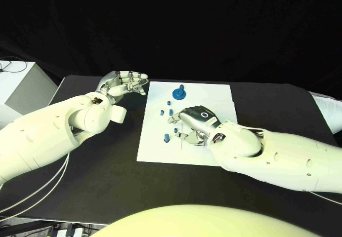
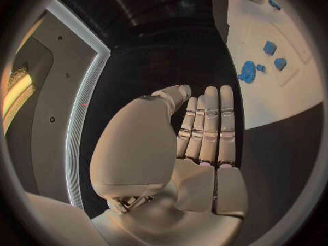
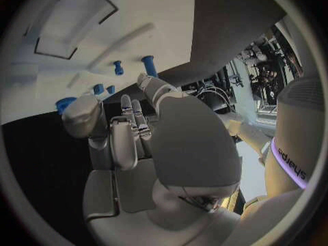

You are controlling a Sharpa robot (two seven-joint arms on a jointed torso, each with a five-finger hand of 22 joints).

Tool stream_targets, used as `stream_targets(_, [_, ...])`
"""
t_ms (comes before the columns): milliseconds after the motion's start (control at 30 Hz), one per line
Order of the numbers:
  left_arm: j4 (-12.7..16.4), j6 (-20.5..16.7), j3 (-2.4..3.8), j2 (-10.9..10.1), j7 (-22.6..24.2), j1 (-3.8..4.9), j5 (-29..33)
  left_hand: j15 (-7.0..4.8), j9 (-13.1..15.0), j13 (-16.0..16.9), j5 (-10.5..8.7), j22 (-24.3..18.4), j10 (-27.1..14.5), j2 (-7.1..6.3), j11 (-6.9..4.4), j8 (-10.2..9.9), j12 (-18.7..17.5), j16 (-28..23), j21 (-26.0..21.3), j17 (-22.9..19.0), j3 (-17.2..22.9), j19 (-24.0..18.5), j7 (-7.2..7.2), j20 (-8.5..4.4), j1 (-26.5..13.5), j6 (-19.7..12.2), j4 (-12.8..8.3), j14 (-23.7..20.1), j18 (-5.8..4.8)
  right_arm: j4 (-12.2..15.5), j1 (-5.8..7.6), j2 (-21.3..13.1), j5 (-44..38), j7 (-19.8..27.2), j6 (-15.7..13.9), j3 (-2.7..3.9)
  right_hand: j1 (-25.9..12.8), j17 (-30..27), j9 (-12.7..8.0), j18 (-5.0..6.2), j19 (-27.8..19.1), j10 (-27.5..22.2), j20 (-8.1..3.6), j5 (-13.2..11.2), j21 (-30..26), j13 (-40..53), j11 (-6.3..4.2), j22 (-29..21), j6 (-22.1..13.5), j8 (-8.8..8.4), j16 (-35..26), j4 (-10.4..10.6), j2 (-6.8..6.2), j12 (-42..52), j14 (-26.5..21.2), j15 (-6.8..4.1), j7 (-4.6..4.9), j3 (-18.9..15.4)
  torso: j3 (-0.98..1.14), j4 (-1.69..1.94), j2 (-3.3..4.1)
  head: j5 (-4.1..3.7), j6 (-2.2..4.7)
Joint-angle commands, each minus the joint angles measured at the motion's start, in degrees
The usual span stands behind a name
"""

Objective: Assemble the parts on the task board

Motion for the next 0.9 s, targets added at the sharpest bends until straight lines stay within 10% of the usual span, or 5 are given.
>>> stream_targets(33, [-0.09, 0.55, 0.04, 0.08, 0.33, -0.02, 0.17, 0.18, -0.08, -0.07, 0.22, -0.08, -0.45, 0.11, 0.07, 0.21, 0.30, -0.30, -0.17, 0.06, -0.31, -0.13, 0.10, 0.42, 0.45, -0.46, -0.03, -0.11, 0.74, 1.13, 1.19, -2.46, 16.27, 9.21, -7.26, 0.36, 0.43, 0.06, -0.40, 0.51, 0.36, 2.51, -0.45, 0.84, -0.18, -0.15, -0.23, 0.11, 1.07, 0.27, -0.28, 0.48, -0.95, 0.93, 1.41, -0.45, -0.06, 3.38, 0.06, -0.12, -0.02, -0.41, 0.48])
stream_targets(300, [-0.41, 0.60, 0.03, 0.17, 0.36, -0.08, 0.18, 0.18, -0.08, -0.07, 0.22, -0.08, -0.45, 0.11, 0.07, 0.21, 0.30, -0.30, -0.17, 0.06, -0.31, -0.13, 0.10, 0.42, 0.45, -0.46, -0.03, -0.11, 0.74, 2.93, 4.21, -9.32, 36.26, 17.12, -4.63, 0.94, -1.16, 1.80, 0.13, 0.20, 0.98, 10.47, -0.99, 1.75, 1.73, 0.76, -1.22, 1.69, 5.07, 2.48, 0.74, 1.39, -1.46, 3.66, 1.94, -1.15, -0.11, 8.12, 0.20, -0.15, 0.02, -1.70, 1.11])
stream_targets(467, [-0.26, 0.87, 0.03, 0.14, 0.49, -0.45, 0.23, 0.18, -0.10, -0.12, 0.22, -0.08, -0.53, 0.12, 0.08, 0.28, 0.45, -0.33, -0.18, 0.10, -0.36, -0.14, 0.12, 0.43, 0.49, -0.56, -0.02, -0.13, 0.74, 3.47, 5.85, -13.95, 43.15, 12.27, 1.64, 1.06, -4.94, 4.94, 1.64, -0.14, 1.73, 18.60, -2.77, 1.86, 3.70, 6.76, -3.96, 3.32, 6.45, 4.80, 2.55, 2.77, -1.59, 11.15, 2.72, -3.22, -2.30, 5.00, 0.18, -0.29, -0.15, -3.02, 1.42])
stream_targets(700, [0.57, 1.17, 0.04, -0.37, 0.86, -1.19, 0.48, 0.23, -0.17, -0.12, 0.21, -0.11, -0.41, 0.08, 0.09, 0.19, 0.62, -0.32, -0.25, 0.14, -0.48, -0.16, 0.18, 0.47, 0.23, -0.83, 0.18, -0.12, 0.72, 4.30, 6.55, -18.77, 44.45, 0.32, 10.49, 1.02, -11.56, 8.90, 6.98, -0.99, 2.96, 25.12, -3.96, 4.79, 7.77, 70.41, -5.24, 6.95, 4.99, 10.05, 4.73, 8.79, 0.13, 69.94, 3.65, -4.32, -3.91, -2.02, 0.55, -0.88, -0.25, -4.41, 1.43])
stream_targets(900, [1.33, 1.19, 0.05, -0.91, 1.00, -1.98, 0.76, 0.24, -0.19, -0.11, 0.21, -0.14, -0.34, 0.07, 0.09, 0.18, 0.70, -0.31, -0.29, 0.15, -0.52, -0.17, 0.18, 0.49, 0.15, -0.90, 0.25, -0.11, 0.72, 5.63, 6.55, -21.65, 42.46, -9.77, 13.87, 0.69, -16.40, 15.68, 11.96, -2.12, 4.03, 29.70, -4.59, 8.21, 14.50, 82.57, -6.19, 12.46, 5.68, 14.58, 7.95, 10.50, 1.64, 79.86, 4.78, -5.10, -5.17, -7.46, 0.78, -1.30, -0.44, -5.03, 1.24])
